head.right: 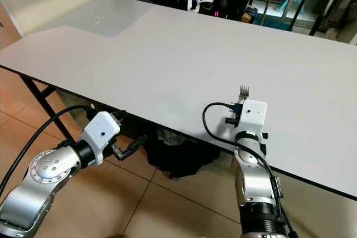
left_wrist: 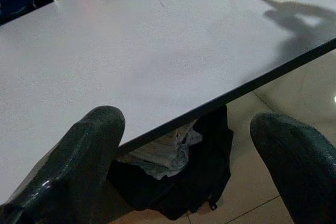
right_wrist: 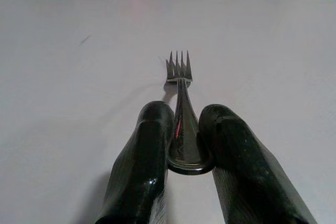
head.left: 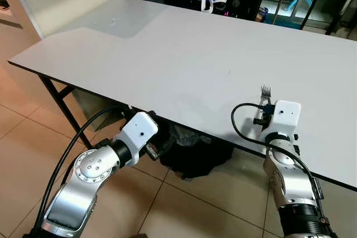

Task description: Setting the table

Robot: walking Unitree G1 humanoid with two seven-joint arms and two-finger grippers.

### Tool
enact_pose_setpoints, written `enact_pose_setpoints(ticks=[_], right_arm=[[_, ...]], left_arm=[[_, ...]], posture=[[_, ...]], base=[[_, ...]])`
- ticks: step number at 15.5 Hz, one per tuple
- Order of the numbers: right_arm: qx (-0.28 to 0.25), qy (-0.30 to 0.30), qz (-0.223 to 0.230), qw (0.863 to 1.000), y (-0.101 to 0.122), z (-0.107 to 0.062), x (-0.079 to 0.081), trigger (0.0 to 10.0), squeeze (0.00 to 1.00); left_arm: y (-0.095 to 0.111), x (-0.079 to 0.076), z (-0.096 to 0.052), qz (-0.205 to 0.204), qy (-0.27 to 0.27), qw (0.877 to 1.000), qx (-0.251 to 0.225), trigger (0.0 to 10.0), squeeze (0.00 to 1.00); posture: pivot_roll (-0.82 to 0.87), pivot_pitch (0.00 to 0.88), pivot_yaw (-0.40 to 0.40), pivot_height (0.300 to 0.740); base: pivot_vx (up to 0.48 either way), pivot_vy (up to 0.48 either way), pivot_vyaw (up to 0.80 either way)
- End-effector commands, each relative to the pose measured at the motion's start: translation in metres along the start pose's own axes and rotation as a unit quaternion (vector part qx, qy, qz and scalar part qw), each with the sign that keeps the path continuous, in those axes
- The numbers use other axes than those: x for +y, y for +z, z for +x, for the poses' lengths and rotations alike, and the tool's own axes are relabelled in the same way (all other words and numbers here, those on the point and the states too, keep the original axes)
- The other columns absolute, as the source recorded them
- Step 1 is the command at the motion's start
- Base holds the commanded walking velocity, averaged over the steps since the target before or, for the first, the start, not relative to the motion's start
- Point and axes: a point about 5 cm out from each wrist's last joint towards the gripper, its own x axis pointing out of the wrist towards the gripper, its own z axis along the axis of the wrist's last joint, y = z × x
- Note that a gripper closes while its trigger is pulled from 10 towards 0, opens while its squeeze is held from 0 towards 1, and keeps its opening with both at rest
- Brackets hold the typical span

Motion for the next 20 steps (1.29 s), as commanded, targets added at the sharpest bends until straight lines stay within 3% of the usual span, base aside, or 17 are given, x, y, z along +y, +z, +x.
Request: enact_pose_setpoints(ticks=[1,4,8,10,12,13,14,15,16,18,20], right_arm=[[0.036,-0.015,0.001,0.999,-0.013,-0.001,-0.004,10.0,0.00],[0.057,-0.030,0.018,0.998,-0.020,-0.005,-0.007,10.0,0.00],[0.080,-0.026,0.036,0.996,-0.026,-0.012,-0.004,10.0,0.00],[0.094,-0.030,0.047,0.994,-0.029,-0.014,-0.005,10.0,0.00],[0.103,-0.030,0.061,0.992,-0.030,-0.017,-0.007,10.0,0.00],[0.104,-0.027,0.063,0.992,-0.030,-0.018,-0.007,10.0,0.00],[0.105,-0.027,0.063,0.992,-0.030,-0.019,-0.007,10.0,0.31],[0.103,-0.026,0.067,0.992,-0.029,-0.019,-0.007,10.0,1.00],[0.102,-0.026,0.068,0.992,-0.029,-0.019,-0.007,10.0,1.00],[0.097,-0.025,0.068,0.993,-0.025,-0.019,-0.008,10.0,1.00],[0.086,-0.025,0.069,0.994,-0.022,-0.019,-0.009,10.0,1.00]], left_arm=[[-0.003,0.001,-0.002,0.004,-0.006,1.000,0.004,10.0,0.00],[-0.003,0.005,0.001,0.008,-0.004,1.000,0.000,10.0,0.00],[-0.009,-0.004,0.034,0.004,-0.006,1.000,0.005,10.0,0.00],[-0.008,-0.012,0.037,0.004,-0.007,1.000,0.001,10.0,0.00],[-0.004,-0.033,0.034,0.007,-0.011,1.000,-0.011,10.0,0.00],[-0.001,-0.045,0.040,0.008,-0.013,1.000,-0.014,10.0,0.00],[0.000,-0.052,0.045,0.008,-0.014,1.000,-0.016,10.0,0.00],[0.002,-0.062,0.053,0.007,-0.016,1.000,-0.016,10.0,0.00],[0.004,-0.070,0.060,0.006,-0.017,1.000,-0.016,10.0,0.00],[0.023,-0.121,0.097,0.001,-0.030,0.999,-0.014,10.0,0.00],[0.038,-0.151,0.117,-0.006,-0.042,0.999,-0.013,10.0,0.00]], posture=[[0.07,0.044,0.012,0.740],[0.07,0.043,0.012,0.740],[0.07,0.040,0.009,0.740],[0.07,0.040,0.008,0.740],[0.07,0.039,0.007,0.740],[0.07,0.039,0.007,0.740],[0.07,0.039,0.007,0.740],[0.07,0.037,0.006,0.740],[0.07,0.037,0.006,0.740],[0.07,0.037,0.006,0.740],[0.07,0.037,0.006,0.740]], base=[[0.000,0.000,0.00],[0.000,0.000,0.00],[0.000,0.000,0.00],[0.000,0.000,0.00],[0.000,0.000,0.00],[0.000,0.000,0.00],[0.000,0.000,0.00],[0.000,0.000,0.00],[0.000,0.000,0.00],[0.000,0.000,0.00],[0.000,0.000,0.00]])
